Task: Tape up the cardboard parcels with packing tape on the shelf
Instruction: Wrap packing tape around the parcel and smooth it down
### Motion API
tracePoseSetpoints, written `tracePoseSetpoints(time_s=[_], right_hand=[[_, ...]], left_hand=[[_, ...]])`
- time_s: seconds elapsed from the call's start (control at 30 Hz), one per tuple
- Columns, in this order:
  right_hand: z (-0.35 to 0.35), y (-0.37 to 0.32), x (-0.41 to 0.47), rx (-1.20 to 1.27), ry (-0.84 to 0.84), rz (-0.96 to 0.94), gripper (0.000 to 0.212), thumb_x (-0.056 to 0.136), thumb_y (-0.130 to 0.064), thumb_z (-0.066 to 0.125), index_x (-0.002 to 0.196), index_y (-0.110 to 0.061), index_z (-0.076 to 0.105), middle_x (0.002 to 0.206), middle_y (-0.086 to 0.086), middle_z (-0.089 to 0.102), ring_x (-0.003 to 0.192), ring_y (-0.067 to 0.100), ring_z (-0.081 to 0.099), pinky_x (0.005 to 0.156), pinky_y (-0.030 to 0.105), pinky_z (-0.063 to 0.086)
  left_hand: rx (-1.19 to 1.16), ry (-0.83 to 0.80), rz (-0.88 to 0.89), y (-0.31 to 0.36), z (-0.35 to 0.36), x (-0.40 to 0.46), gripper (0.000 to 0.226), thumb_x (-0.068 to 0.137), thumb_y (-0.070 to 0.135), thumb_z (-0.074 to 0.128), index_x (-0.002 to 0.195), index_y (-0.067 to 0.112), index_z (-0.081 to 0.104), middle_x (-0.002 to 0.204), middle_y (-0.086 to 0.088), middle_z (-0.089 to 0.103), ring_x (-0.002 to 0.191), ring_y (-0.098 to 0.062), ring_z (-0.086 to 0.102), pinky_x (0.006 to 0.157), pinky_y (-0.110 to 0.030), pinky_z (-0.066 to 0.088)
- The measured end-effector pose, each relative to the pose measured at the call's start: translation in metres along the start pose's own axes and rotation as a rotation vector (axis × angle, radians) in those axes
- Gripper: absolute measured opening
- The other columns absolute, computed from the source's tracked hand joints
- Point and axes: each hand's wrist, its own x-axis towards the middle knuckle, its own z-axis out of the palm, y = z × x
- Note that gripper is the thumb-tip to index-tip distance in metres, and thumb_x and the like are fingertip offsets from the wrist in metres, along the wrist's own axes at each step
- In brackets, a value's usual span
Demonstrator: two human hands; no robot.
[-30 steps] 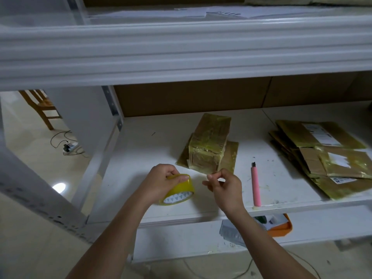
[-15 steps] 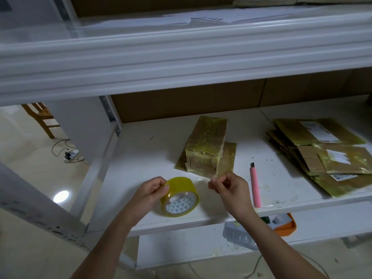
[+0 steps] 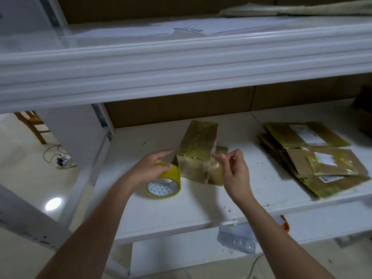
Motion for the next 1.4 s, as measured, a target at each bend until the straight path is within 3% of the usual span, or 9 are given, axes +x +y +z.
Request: tracePoseSetpoints(time_s=[0.13,0.27,0.43,0.5,0.7,0.87,1.0,1.13,1.4], right_hand=[[-0.007,0.014,0.005,0.017,0.012,0.062,0.022,0.103,-0.029,0.042,0.084,-0.018,0.038,0.096,-0.005,0.074,0.093,0.009,0.069,0.076,0.031,0.052],[-0.015,0.013,0.006,0.067,0.007,0.083,0.021,0.104,-0.026,0.041,0.087,-0.013,0.039,0.103,0.002,0.074,0.098,0.002,0.068,0.08,0.024,0.049],[-0.018,0.011,0.008,0.1,0.029,0.036,0.02,0.104,-0.023,0.042,0.089,-0.009,0.04,0.102,0.0,0.074,0.099,0.007,0.069,0.085,0.03,0.052],[-0.019,0.012,0.009,0.08,0.028,0.019,0.019,0.104,-0.023,0.043,0.089,-0.01,0.041,0.1,-0.002,0.075,0.097,0.007,0.069,0.083,0.029,0.051],[-0.024,0.013,0.008,0.082,0.05,0.034,0.02,0.1,-0.019,0.052,0.083,-0.008,0.048,0.093,0.001,0.075,0.092,0.009,0.07,0.075,0.019,0.052],[-0.021,0.009,0.005,0.052,0.07,0.076,0.025,0.096,-0.025,0.06,0.076,-0.011,0.054,0.085,0.013,0.072,0.085,0.024,0.068,0.071,0.031,0.052],[-0.015,0.014,0.007,0.073,0.105,0.19,0.028,0.094,-0.024,0.064,0.072,-0.009,0.055,0.08,0.015,0.07,0.084,0.03,0.068,0.071,0.032,0.052],[-0.015,0.016,0.006,0.15,0.116,0.251,0.025,0.094,-0.016,0.063,0.072,-0.007,0.054,0.078,0.013,0.072,0.082,0.02,0.073,0.069,0.025,0.055],[-0.012,0.021,0.008,0.196,0.121,0.331,0.027,0.095,-0.012,0.06,0.071,-0.009,0.052,0.08,0.011,0.074,0.084,0.015,0.074,0.08,0.038,0.057]], left_hand=[[-0.051,-0.055,-0.037,0.006,0.012,0.011,0.057,0.097,0.019,0.059,0.146,0.037,0.039,0.096,0.002,0.07,0.085,-0.01,0.066,0.077,-0.023,0.049],[-0.13,-0.039,-0.039,0.003,0.022,0.016,0.061,0.095,0.016,0.062,0.147,0.036,0.039,0.094,0.002,0.072,0.085,-0.016,0.069,0.084,-0.031,0.053],[-0.115,-0.02,-0.003,0.007,0.017,0.012,0.027,0.095,0.016,0.062,0.117,0.031,0.067,0.115,-0.003,0.068,0.1,-0.016,0.065,0.093,-0.034,0.05],[-0.068,-0.065,0.023,0.009,0.013,0.008,0.019,0.096,0.02,0.061,0.105,0.033,0.071,0.114,0.0,0.068,0.103,-0.016,0.064,0.092,-0.033,0.051],[-0.063,-0.06,0.054,0.011,0.004,0.001,0.013,0.095,0.022,0.063,0.1,0.027,0.074,0.103,0.002,0.073,0.095,-0.013,0.069,0.086,-0.031,0.055],[0.104,-0.003,0.161,0.026,-0.015,0.002,0.012,0.093,0.018,0.065,0.092,0.027,0.072,0.095,0.021,0.067,0.087,0.016,0.059,0.072,-0.004,0.04],[0.261,-0.019,0.174,0.031,-0.014,0.011,0.011,0.094,0.021,0.063,0.098,0.029,0.069,0.098,0.023,0.06,0.093,0.013,0.051,0.072,-0.004,0.035],[0.315,-0.034,0.145,0.034,-0.01,0.019,0.011,0.095,0.022,0.062,0.102,0.027,0.069,0.101,0.018,0.058,0.103,0.001,0.05,0.084,-0.021,0.037],[0.37,-0.063,0.085,0.031,-0.011,0.034,0.015,0.094,0.028,0.062,0.103,0.023,0.073,0.105,0.01,0.063,0.098,-0.006,0.055,0.085,-0.025,0.039]])
